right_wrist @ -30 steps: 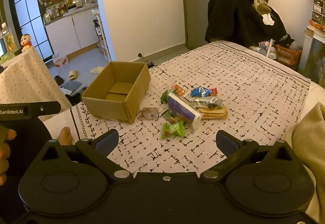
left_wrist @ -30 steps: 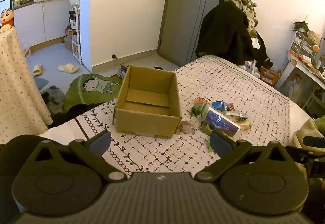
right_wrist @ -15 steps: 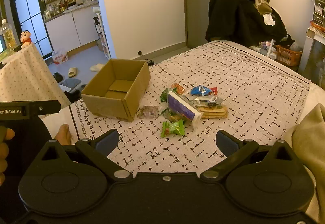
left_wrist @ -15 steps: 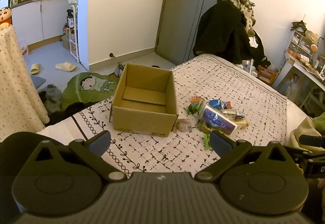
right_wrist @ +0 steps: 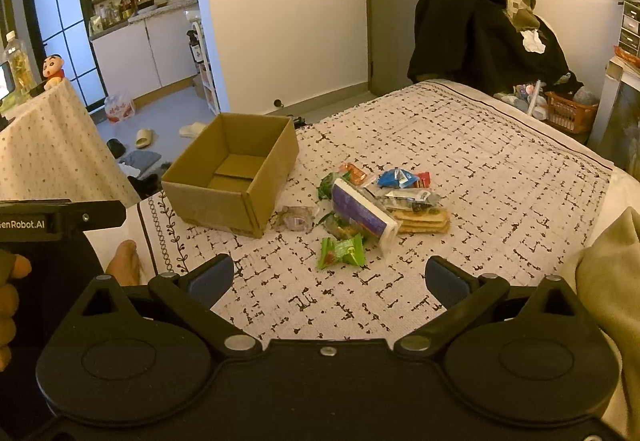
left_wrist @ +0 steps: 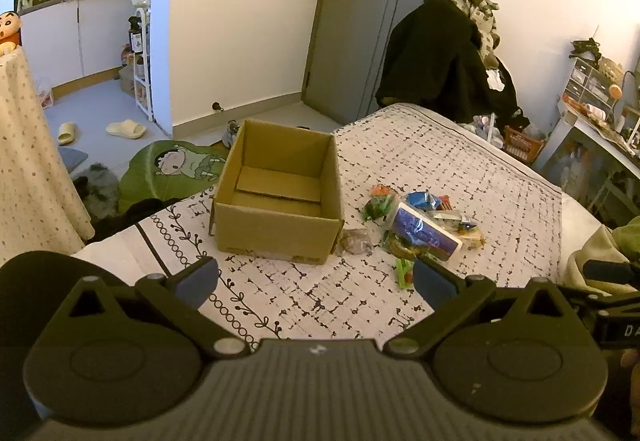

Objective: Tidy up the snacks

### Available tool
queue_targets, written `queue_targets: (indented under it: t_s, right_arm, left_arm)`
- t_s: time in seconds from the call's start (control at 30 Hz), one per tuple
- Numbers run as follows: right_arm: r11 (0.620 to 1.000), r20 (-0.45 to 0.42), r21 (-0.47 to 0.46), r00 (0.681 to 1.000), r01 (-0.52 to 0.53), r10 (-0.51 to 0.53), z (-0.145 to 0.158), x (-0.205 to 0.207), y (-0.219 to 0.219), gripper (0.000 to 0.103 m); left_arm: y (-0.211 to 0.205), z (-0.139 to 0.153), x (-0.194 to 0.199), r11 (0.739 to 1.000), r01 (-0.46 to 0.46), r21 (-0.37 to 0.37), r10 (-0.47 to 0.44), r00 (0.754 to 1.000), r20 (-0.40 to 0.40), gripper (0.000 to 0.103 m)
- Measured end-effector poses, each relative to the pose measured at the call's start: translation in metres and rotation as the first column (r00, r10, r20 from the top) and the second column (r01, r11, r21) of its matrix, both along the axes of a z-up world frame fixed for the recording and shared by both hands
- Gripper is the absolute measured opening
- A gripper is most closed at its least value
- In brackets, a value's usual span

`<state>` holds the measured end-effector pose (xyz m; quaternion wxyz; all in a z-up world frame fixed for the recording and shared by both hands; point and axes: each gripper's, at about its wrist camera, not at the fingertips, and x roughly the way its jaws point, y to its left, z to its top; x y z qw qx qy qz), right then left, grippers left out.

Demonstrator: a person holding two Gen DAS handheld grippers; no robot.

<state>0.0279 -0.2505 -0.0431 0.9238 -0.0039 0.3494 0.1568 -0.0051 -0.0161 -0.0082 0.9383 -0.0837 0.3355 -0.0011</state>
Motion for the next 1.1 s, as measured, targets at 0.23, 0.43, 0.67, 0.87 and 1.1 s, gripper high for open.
queue_targets:
  t_s: [0.23,0.43,0.67,0.87,1.1]
  right_arm:
    - [1.0,-0.004,0.007,1.0,0.005,-0.005,0.001,-0.001,-0.001,0.103]
    - [0.999,-0.016,0.02,1.0,0.026,-0.026,0.001,0.002,-0.003,0.103]
    - [0.998,-0.014,0.024,0.998,0.063,-0.062,0.006,0.009,-0.007,0.103]
    - [0.996,-0.014,0.049,0.997,0.072,-0.071,0.011,0.024,-0.01,0.103]
    - [0.993,-0.02,0.056,0.995,0.103,-0.102,0.012,0.053,-0.017,0.103]
  left_arm:
    - [-0.004,-0.001,0.0,1.0,0.006,0.0,-0.006,1.0,-0.002,0.102]
    - [-0.007,-0.003,0.002,1.0,0.014,-0.006,-0.014,1.0,-0.009,0.102]
    - [-0.01,-0.006,0.01,1.0,0.026,-0.008,-0.026,1.0,-0.014,0.102]
    - [-0.014,-0.006,0.025,0.999,0.025,-0.033,-0.026,0.999,-0.024,0.102]
    - [-0.023,-0.01,0.045,0.999,0.02,-0.048,-0.021,0.999,-0.037,0.102]
